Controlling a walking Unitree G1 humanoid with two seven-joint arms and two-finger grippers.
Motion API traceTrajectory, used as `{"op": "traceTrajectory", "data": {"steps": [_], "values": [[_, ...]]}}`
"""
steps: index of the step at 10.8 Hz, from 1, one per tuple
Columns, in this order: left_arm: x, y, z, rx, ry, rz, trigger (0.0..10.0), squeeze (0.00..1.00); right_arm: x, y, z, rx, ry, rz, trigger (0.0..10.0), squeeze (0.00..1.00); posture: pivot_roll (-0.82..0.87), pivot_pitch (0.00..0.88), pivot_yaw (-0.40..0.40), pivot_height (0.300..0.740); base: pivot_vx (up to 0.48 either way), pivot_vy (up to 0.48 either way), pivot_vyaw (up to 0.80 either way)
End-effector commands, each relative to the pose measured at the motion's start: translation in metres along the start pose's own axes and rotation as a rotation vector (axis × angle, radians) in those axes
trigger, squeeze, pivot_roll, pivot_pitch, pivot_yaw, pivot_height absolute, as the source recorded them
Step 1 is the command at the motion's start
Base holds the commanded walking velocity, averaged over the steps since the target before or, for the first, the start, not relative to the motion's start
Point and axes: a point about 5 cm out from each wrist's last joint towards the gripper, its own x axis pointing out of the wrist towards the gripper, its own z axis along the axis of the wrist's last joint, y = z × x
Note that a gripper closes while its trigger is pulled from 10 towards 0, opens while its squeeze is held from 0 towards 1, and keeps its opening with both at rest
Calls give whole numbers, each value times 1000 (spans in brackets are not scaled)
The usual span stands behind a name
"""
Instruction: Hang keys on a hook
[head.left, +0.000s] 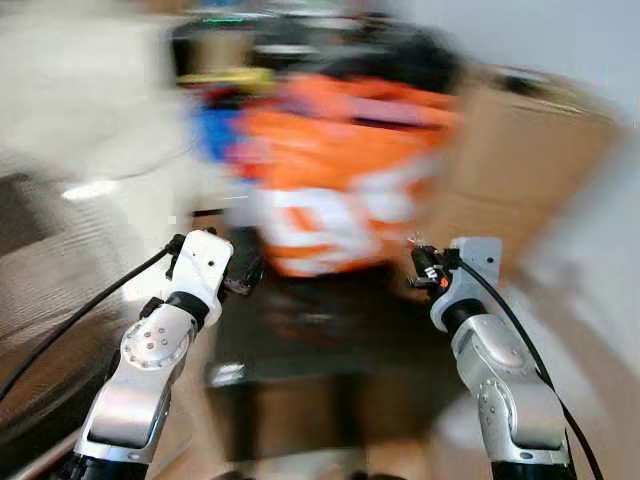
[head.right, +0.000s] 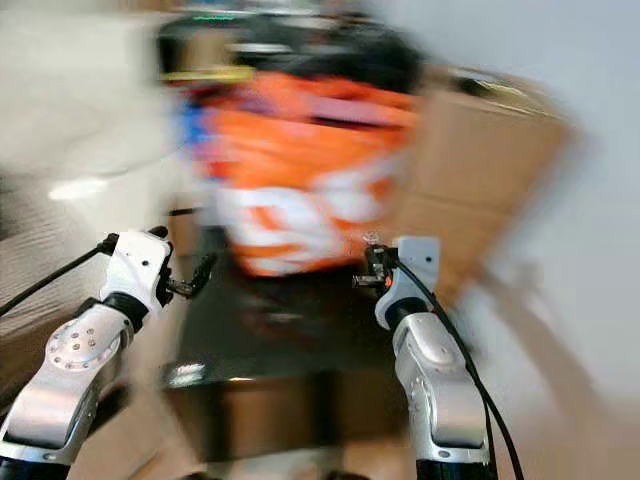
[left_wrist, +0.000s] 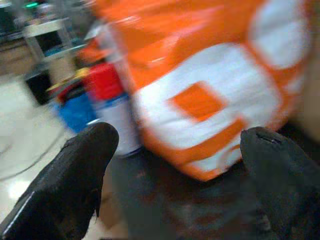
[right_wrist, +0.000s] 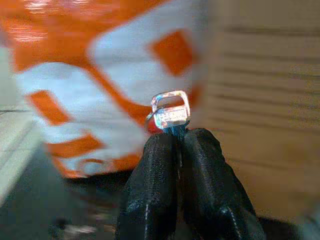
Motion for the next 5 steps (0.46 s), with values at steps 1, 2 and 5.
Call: {"op": "traceTrajectory", "data": {"steps": [1, 2, 5], "values": [[1, -4, -1, 4, 0, -12, 10000, 0, 1, -5, -1, -9, 6, -14, 10000, 0, 36, 0, -94, 740, 0, 0, -800], [1, -4, 0, 4, -1, -10, 10000, 0, 1, -5, -1, -11, 6, -11, 10000, 0, 37, 0, -94, 740, 0, 0, -800], [2, -4, 0, 4, -3, -9, 10000, 0, 1, -1, -1, -24, 7, 16, 10000, 0, 36, 0, -95, 740, 0, 0, -800]]}}
